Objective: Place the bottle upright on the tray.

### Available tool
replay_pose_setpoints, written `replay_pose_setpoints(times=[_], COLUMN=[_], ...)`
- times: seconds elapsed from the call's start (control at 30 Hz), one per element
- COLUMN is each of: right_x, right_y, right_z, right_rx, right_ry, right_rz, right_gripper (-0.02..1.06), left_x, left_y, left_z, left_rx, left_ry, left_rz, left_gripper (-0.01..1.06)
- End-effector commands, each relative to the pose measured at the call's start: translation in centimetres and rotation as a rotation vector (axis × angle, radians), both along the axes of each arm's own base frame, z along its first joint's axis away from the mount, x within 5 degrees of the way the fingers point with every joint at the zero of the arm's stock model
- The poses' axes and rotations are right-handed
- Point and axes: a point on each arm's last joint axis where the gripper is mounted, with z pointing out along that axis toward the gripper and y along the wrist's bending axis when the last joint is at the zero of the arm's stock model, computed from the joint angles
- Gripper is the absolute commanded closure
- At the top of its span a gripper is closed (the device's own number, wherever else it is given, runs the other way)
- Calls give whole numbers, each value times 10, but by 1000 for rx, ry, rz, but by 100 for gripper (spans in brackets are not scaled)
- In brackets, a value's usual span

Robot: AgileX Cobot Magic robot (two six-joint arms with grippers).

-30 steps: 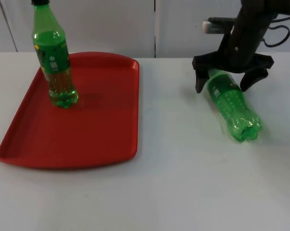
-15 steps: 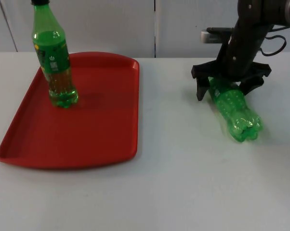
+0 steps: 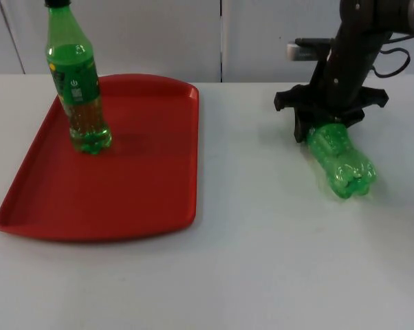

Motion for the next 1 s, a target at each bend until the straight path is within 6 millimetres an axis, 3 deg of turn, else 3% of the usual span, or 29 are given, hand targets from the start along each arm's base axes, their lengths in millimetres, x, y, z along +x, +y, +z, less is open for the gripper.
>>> replay_pose_setpoints(times=[0.0,0.17,0.3,0.33,0.47,0.5,0.57,0.63,0.8,0.83,0.97], right_x=[1,-1,-9,-9,-23,-23,-39,-45,-86,-86,-123], right_y=[-1,-3,-6,-6,-11,-11,-14,-16,-25,-25,-33], right_z=[29,68,122,122,182,182,219,231,293,293,319], right_rx=[5,-2,15,15,33,33,30,27,47,47,50], right_ry=[-57,-139,-249,-249,-377,-377,-435,-448,-549,-549,-600], right_rz=[25,58,93,93,126,126,163,174,193,193,239], right_gripper=[104,105,105,105,105,105,105,105,105,105,105], left_x=[0,0,0,0,0,0,0,0,0,0,0], left_y=[0,0,0,0,0,0,0,0,0,0,0], left_z=[-1,-1,-1,-1,-1,-1,-1,-1,-1,-1,-1], left_rx=[-6,-6,-6,-6,-6,-6,-6,-6,-6,-6,-6], left_ry=[-1,-1,-1,-1,-1,-1,-1,-1,-1,-1,-1], left_rz=[-3,-3,-3,-3,-3,-3,-3,-3,-3,-3,-3], left_gripper=[0,0,0,0,0,0,0,0,0,0,0])
